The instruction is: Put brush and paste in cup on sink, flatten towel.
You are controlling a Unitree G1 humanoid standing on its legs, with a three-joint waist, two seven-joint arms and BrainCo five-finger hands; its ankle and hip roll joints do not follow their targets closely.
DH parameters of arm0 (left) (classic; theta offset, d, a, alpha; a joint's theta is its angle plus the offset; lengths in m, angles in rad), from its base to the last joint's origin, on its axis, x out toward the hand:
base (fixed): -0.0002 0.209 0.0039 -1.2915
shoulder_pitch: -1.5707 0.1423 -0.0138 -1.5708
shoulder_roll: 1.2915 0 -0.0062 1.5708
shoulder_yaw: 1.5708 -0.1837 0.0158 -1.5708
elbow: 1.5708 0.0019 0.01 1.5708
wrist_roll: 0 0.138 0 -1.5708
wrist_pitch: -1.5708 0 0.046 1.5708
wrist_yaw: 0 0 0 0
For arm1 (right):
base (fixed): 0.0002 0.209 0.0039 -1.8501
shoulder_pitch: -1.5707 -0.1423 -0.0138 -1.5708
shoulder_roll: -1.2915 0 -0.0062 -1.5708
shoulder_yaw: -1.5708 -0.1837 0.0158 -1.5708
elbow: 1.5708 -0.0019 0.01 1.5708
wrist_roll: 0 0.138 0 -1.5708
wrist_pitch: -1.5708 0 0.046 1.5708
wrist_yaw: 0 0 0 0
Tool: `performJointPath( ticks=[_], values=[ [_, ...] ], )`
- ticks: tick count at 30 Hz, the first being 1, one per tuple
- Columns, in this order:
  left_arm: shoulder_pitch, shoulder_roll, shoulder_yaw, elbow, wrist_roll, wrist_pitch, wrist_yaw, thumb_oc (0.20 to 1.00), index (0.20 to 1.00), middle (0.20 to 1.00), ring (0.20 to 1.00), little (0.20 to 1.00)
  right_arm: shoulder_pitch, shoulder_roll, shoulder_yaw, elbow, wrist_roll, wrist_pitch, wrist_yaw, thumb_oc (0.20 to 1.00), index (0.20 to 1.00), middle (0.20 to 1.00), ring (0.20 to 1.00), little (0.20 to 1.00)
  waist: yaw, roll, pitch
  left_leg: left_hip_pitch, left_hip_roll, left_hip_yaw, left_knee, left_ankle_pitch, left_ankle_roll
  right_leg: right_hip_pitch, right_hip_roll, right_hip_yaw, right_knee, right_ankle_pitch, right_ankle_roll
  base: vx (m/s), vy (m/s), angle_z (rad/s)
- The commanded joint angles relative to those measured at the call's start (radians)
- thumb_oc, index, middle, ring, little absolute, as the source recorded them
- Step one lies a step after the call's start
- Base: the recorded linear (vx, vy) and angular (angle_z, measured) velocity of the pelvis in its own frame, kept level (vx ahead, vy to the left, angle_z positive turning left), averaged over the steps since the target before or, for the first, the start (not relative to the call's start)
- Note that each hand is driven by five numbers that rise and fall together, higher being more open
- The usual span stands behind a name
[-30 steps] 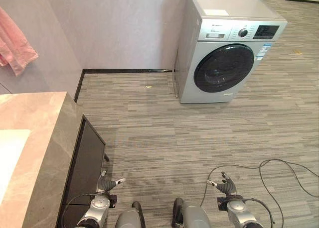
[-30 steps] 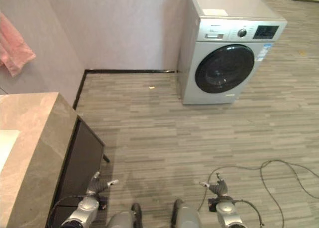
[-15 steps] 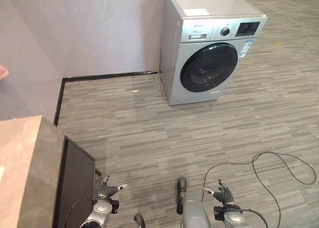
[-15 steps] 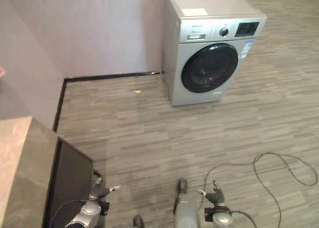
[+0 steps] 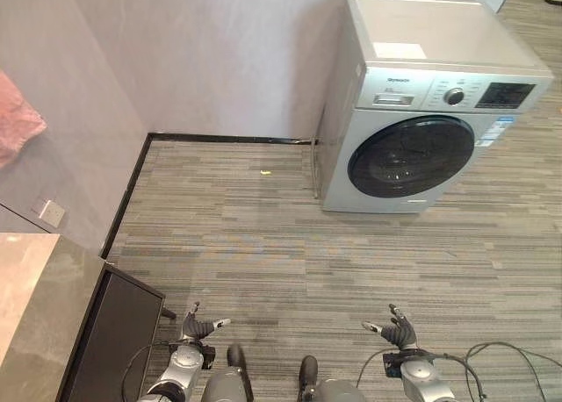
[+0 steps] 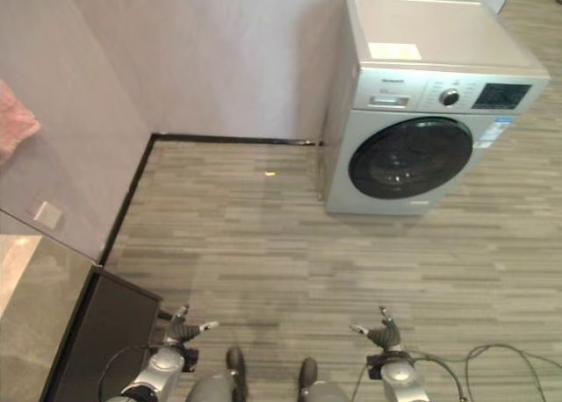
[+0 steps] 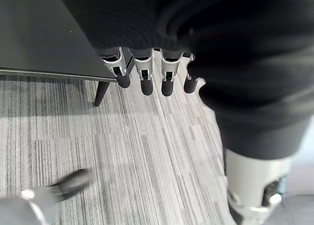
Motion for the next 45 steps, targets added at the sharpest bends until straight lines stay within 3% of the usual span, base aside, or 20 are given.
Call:
performJointPath(
  ticks=[1, 6, 7, 10, 11, 13, 15, 17, 18, 19, 20, 24, 27, 30, 33, 34, 36, 38, 41, 45],
  values=[
    [0.008, 0.032, 0.032, -0.039, 0.008, -0.018, 0.016, 1.0, 1.0, 1.0, 1.0, 1.0, 0.039, -0.011, -0.003, -0.079, -0.022, -0.022, 0.015, 1.0, 1.0, 1.0, 1.0, 1.0, 0.02, 0.004, -0.003, -0.025, 0.011, 0.046, 0.0, 0.093, 0.026, 0.037, -0.018, 0.056, 0.193, -0.134, 0.117, 0.57, 0.118, -0.06],
    [0.034, 0.041, 0.041, -0.035, 0.016, -0.017, 0.015, 1.0, 1.0, 1.0, 1.0, 1.0, 0.03, 0.023, 0.024, -0.043, -0.056, -0.013, 0.034, 1.0, 1.0, 1.0, 1.0, 1.0, 0.045, -0.018, -0.031, -0.01, -0.007, 0.035, 0.093, 0.083, 0.066, 0.041, -0.049, 0.102, 0.332, -0.155, 0.149, 0.5, 0.183, -0.64],
    [0.042, 0.057, 0.039, -0.036, 0.037, -0.013, 0.014, 1.0, 1.0, 1.0, 1.0, 1.0, 0.032, 0.037, 0.018, -0.05, -0.057, -0.01, 0.041, 1.0, 1.0, 1.0, 1.0, 1.0, 0.042, -0.042, -0.026, 0.011, -0.05, 0.044, 0.139, 0.023, 0.111, -0.002, -0.098, 0.14, 0.504, 0.0, 0.197, 0.39, 0.284, 0.02],
    [0.05, 0.072, 0.021, -0.042, 0.084, 0.0, 0.018, 1.0, 1.0, 1.0, 1.0, 1.0, 0.032, 0.043, 0.009, -0.074, -0.059, -0.007, 0.039, 1.0, 1.0, 1.0, 1.0, 1.0, 0.03, -0.031, -0.015, 0.093, -0.092, 0.051, 0.15, -0.05, 0.166, -0.093, -0.154, 0.156, 0.742, 0.217, 0.21, 0.48, 0.364, 0.2],
    [0.045, 0.083, 0.013, -0.03, 0.106, 0.002, 0.024, 1.0, 1.0, 1.0, 1.0, 1.0, 0.032, 0.047, 0.002, -0.094, -0.044, -0.01, 0.041, 1.0, 1.0, 1.0, 1.0, 1.0, 0.012, -0.005, 0.011, 0.144, -0.085, 0.033, 0.145, -0.076, 0.183, -0.191, -0.141, 0.16, 0.86, 0.198, 0.204, 0.39, 0.276, 0.26],
    [0.044, 0.088, 0.008, -0.025, 0.123, 0.005, 0.029, 1.0, 1.0, 1.0, 1.0, 1.0, 0.032, 0.045, 0.007, -0.114, -0.043, -0.015, 0.044, 1.0, 1.0, 1.0, 1.0, 1.0, -0.001, 0.006, 0.016, 0.168, -0.084, 0.013, 0.132, -0.08, 0.182, -0.26, -0.1, 0.177, 0.858, 0.139, 0.193, 0.35, 0.14, 0.14],
    [0.038, 0.094, 0.003, -0.037, 0.129, -0.002, 0.034, 1.0, 1.0, 1.0, 1.0, 1.0, 0.043, 0.044, 0.02, -0.147, -0.043, -0.02, 0.062, 1.0, 1.0, 1.0, 1.0, 1.0, -0.019, -0.002, 0.026, 0.225, -0.108, -0.022, 0.108, -0.093, 0.172, -0.289, -0.11, 0.143, 0.703, 0.087, 0.18, 0.5, 0.037, 0.12],
    [0.023, 0.088, 0.004, -0.026, 0.118, -0.003, 0.031, 1.0, 1.0, 1.0, 1.0, 1.0, 0.048, 0.042, 0.02, -0.154, -0.043, -0.024, 0.06, 1.0, 1.0, 1.0, 1.0, 1.0, -0.031, -0.016, 0.02, 0.257, -0.125, -0.068, 0.105, -0.125, 0.146, -0.305, -0.135, 0.118, 0.411, 0.059, 0.171, 0.58, -0.121, 0.47],
    [0.01, 0.084, 0.002, -0.016, 0.116, -0.007, 0.034, 1.0, 1.0, 1.0, 1.0, 1.0, 0.056, 0.039, 0.018, -0.163, -0.047, -0.026, 0.053, 1.0, 1.0, 1.0, 1.0, 1.0, -0.05, -0.023, 0.015, 0.282, -0.134, -0.1, 0.107, -0.147, 0.129, -0.317, -0.139, 0.153, 0.225, 0.085, 0.183, 0.64, -0.117, 1.0],
    [-0.002, 0.087, 0.001, -0.007, 0.129, -0.011, 0.038, 1.0, 1.0, 1.0, 1.0, 1.0, 0.061, 0.029, 0.019, -0.195, -0.063, -0.025, 0.048, 1.0, 1.0, 1.0, 1.0, 1.0, -0.063, -0.029, 0.01, 0.301, -0.132, -0.117, 0.097, -0.16, 0.118, -0.337, -0.148, 0.2, 0.166, 0.1, 0.198, 0.66, -0.093, 1.24],
    [-0.014, 0.09, 0.003, 0.006, 0.14, -0.01, 0.052, 1.0, 1.0, 1.0, 1.0, 1.0, 0.068, 0.022, 0.014, -0.208, -0.075, -0.021, 0.034, 1.0, 1.0, 1.0, 1.0, 1.0, -0.078, -0.031, 0.008, 0.323, -0.127, -0.14, 0.088, -0.172, 0.111, -0.342, -0.14, 0.261, 0.146, 0.114, 0.219, 0.57, -0.074, 1.15],
    [-0.019, 0.062, 0.036, 0.037, 0.079, -0.013, 0.069, 1.0, 1.0, 1.0, 1.0, 1.0, 0.106, 0.043, 0.012, -0.208, -0.078, -0.018, 0.024, 1.0, 1.0, 1.0, 1.0, 1.0, -0.084, -0.048, -0.021, 0.368, -0.109, -0.215, 0.077, -0.185, 0.088, -0.292, -0.1, 0.289, 0.191, 0.11, 0.204, 0.49, -0.153, 1.06],
    [-0.035, 0.066, 0.028, -0.011, 0.054, -0.017, 0.072, 1.0, 1.0, 1.0, 1.0, 1.0, 0.093, 0.012, 0.012, -0.199, -0.049, -0.024, 0.042, 1.0, 1.0, 1.0, 1.0, 1.0, -0.081, -0.045, -0.015, 0.301, -0.088, -0.243, 0.242, -0.145, 0.051, -0.268, -0.093, 0.226, 0.214, 0.079, 0.17, 0.35, -0.201, 1.01],
    [-0.072, 0.086, 0.003, -0.054, 0.053, -0.023, 0.071, 1.0, 1.0, 1.0, 1.0, 1.0, 0.076, -0.021, 0.006, -0.219, -0.022, -0.032, 0.041, 1.0, 1.0, 1.0, 1.0, 1.0, -0.074, -0.055, 0.016, 0.164, -0.059, -0.198, 0.437, -0.112, 0.035, -0.229, -0.112, 0.141, 0.217, 0.038, 0.135, 0.2, -0.178, 0.88],
    [-0.075, 0.098, 0.0, -0.073, 0.055, -0.021, 0.071, 1.0, 1.0, 1.0, 1.0, 1.0, 0.087, -0.035, -0.004, -0.23, -0.024, -0.03, 0.04, 1.0, 1.0, 1.0, 1.0, 1.0, -0.066, -0.056, 0.022, 0.128, -0.021, -0.112, 0.418, -0.095, 0.039, -0.193, -0.117, 0.089, 0.206, 0.012, 0.126, 0.21, -0.075, 0.89],
    [-0.075, 0.098, 0.004, -0.068, 0.049, -0.02, 0.069, 1.0, 1.0, 1.0, 1.0, 1.0, 0.103, -0.04, -0.017, -0.22, -0.027, -0.028, 0.035, 1.0, 1.0, 1.0, 1.0, 1.0, -0.061, -0.053, 0.021, 0.087, -0.012, -0.028, 0.306, -0.115, 0.052, -0.161, -0.129, 0.038, 0.185, -0.007, 0.14, 0.29, -0.001, 0.77],
    [-0.072, 0.099, 0.007, -0.059, 0.049, -0.019, 0.069, 1.0, 1.0, 1.0, 1.0, 1.0, 0.108, -0.042, -0.02, -0.214, -0.026, -0.027, 0.035, 1.0, 1.0, 1.0, 1.0, 1.0, -0.055, -0.049, 0.018, 0.055, -0.012, 0.002, 0.256, -0.096, 0.048, -0.145, -0.128, 0.017, 0.18, -0.017, 0.147, 0.32, 0.038, 0.85],
    [-0.067, 0.11, 0.014, -0.029, 0.09, -0.008, 0.066, 1.0, 1.0, 1.0, 1.0, 1.0, 0.137, -0.052, -0.022, -0.206, -0.047, -0.027, 0.038, 1.0, 1.0, 1.0, 1.0, 1.0, -0.053, -0.032, 0.005, -0.024, 0.061, 0.193, 0.07, 0.032, 0.003, -0.051, -0.126, -0.045, 0.168, -0.06, 0.172, 0.54, 0.169, 0.63],
    [-0.049, 0.109, 0.024, -0.02, 0.1, -0.006, 0.058, 1.0, 1.0, 1.0, 1.0, 1.0, 0.14, -0.057, -0.027, -0.193, -0.054, -0.022, 0.048, 1.0, 1.0, 1.0, 1.0, 1.0, -0.043, -0.033, -0.01, -0.021, 0.067, 0.197, 0.049, 0.08, -0.01, -0.004, -0.139, -0.062, 0.17, -0.062, 0.185, 0.38, 0.164, 0.56],
    [-0.004, 0.123, 0.041, -0.023, 0.104, -0.002, 0.047, 1.0, 1.0, 1.0, 1.0, 1.0, 0.133, -0.028, -0.026, -0.195, -0.059, -0.01, 0.069, 1.0, 1.0, 1.0, 1.0, 1.0, -0.008, -0.059, -0.035, -0.024, 0.034, 0.156, 0.187, 0.016, 0.025, 0.027, -0.213, -0.03, 0.266, -0.048, 0.204, 0.42, 0.261, -0.22]
  ],
)
